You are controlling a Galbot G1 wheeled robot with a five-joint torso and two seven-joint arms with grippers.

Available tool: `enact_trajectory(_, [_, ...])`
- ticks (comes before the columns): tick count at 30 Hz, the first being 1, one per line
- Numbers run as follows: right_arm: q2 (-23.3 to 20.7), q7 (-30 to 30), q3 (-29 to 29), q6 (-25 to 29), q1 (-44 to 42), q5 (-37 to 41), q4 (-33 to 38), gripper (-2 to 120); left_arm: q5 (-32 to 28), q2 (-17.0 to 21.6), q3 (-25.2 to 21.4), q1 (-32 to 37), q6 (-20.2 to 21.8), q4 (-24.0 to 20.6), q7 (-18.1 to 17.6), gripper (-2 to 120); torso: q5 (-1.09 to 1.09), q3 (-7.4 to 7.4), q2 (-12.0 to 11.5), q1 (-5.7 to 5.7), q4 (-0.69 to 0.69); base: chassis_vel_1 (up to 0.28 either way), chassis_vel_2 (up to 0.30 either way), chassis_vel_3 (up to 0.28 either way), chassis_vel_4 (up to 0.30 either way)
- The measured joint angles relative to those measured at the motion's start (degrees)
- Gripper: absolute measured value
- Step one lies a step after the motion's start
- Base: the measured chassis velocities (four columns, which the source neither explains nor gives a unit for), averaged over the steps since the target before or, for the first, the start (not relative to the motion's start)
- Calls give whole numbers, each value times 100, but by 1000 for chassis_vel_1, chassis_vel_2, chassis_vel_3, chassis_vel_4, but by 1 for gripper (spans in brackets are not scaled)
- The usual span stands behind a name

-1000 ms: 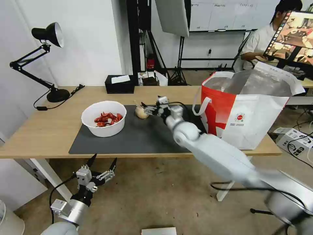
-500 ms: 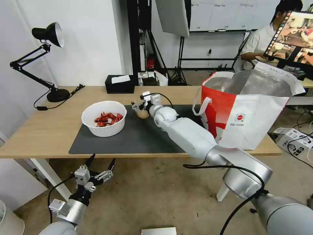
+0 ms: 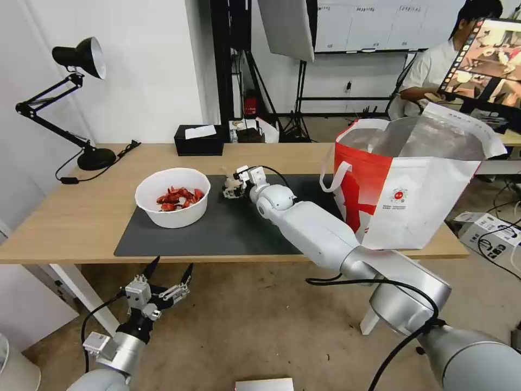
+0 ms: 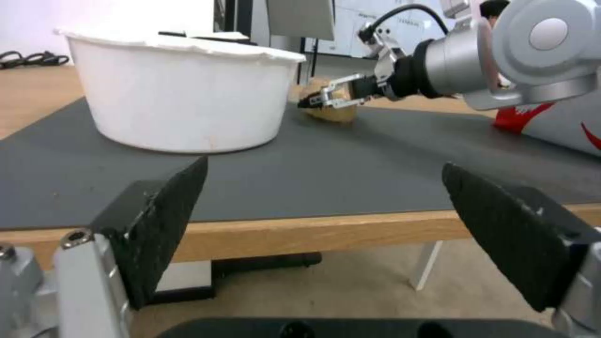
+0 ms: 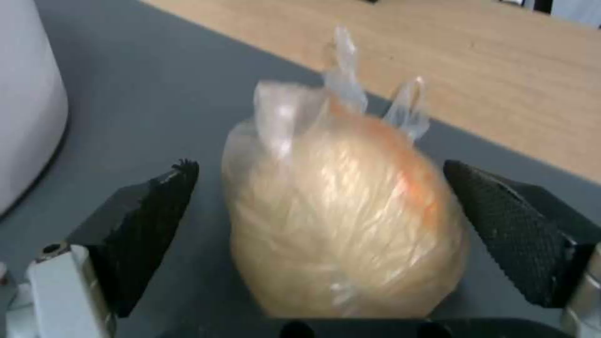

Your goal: Pick up the trash from the table and place it into the takeout bag.

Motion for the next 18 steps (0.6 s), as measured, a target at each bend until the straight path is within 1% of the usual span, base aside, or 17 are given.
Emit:
enact_trajectory(7, [27,23,12,-51,-84,-52,-16,100,5,-13,-6,9,-7,-24,-1,100,0,0,0,0,0,0,0,0,0])
enact_trajectory(11, [76,49,51,-27,-117,-49,-67,97,18,-33,2,9,-19,-24,-1,100,0,0,0,0,0,0,0,0,0])
enact_trajectory(12, [89,49,74,-7,-123,-46,-90,94,21,-38,7,9,-21,-23,-1,100,0,-1,0,0,0,0,0,0,0])
enact_trajectory(13, [90,48,82,12,-128,-46,-102,88,22,-38,8,9,-22,-24,-1,100,0,0,0,0,1,0,0,0,0])
enact_trajectory(14, [89,48,86,28,-130,-46,-107,85,22,-38,8,9,-22,-24,-1,100,1,0,0,0,1,0,0,0,0])
enact_trajectory(15, [89,48,86,28,-130,-46,-107,85,22,-38,8,9,-22,-24,-1,100,1,0,0,0,1,0,0,0,0])
enact_trajectory(16, [78,48,87,55,-133,-46,-108,78,22,-38,8,9,-23,-23,-1,100,1,0,1,0,1,0,0,0,0])
enact_trajectory(17, [64,47,89,68,-137,-47,-109,75,22,-36,8,8,-24,-21,-1,100,0,0,0,0,1,0,0,0,0])
enact_trajectory(18, [64,47,89,68,-137,-47,-109,75,22,-36,8,8,-24,-21,-1,100,0,0,0,0,1,0,0,0,0])
